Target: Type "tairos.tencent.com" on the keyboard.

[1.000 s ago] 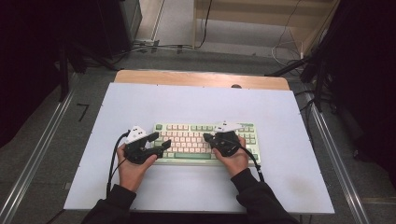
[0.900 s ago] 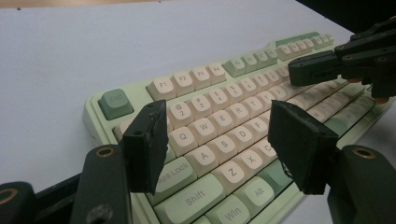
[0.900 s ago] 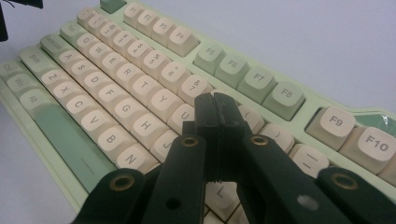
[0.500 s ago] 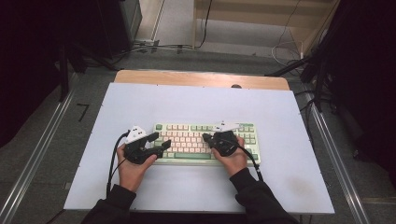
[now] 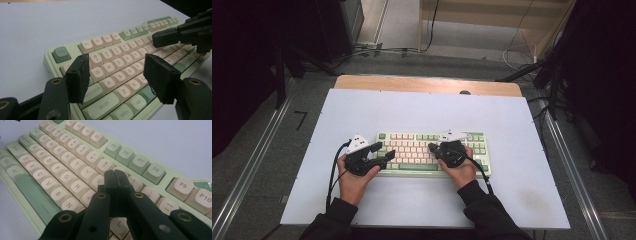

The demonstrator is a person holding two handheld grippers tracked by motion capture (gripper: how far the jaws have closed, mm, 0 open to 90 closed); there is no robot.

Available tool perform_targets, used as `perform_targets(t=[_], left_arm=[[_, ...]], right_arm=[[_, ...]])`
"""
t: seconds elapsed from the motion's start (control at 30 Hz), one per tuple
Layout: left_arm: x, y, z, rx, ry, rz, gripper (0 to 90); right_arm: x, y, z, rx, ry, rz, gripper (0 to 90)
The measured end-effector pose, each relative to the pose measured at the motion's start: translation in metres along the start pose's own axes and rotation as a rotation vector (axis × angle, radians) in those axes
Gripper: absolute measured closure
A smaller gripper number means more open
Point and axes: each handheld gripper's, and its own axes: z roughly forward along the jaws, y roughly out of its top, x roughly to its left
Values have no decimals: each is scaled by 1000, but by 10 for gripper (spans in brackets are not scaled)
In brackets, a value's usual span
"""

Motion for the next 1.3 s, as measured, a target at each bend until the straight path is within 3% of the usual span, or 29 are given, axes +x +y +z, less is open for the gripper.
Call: perform_targets(t=[0.57, 0.8, 1.13, 1.3], left_arm=[[1, 0, 0, -1, -1, -4, 392], [1, 0, 0, -1, -2, -4, 392], [1, 1, 0, 0, -3, -1, 392], [0, 1, 0, -2, -3, -1, 392]], right_arm=[[1, 0, 1, 19, -1, -5, 876], [2, 5, -9, -34, 12, 2, 875], [3, 7, -17, -51, 16, 2, 874], [3, 7, -21, -62, 27, 12, 784]])
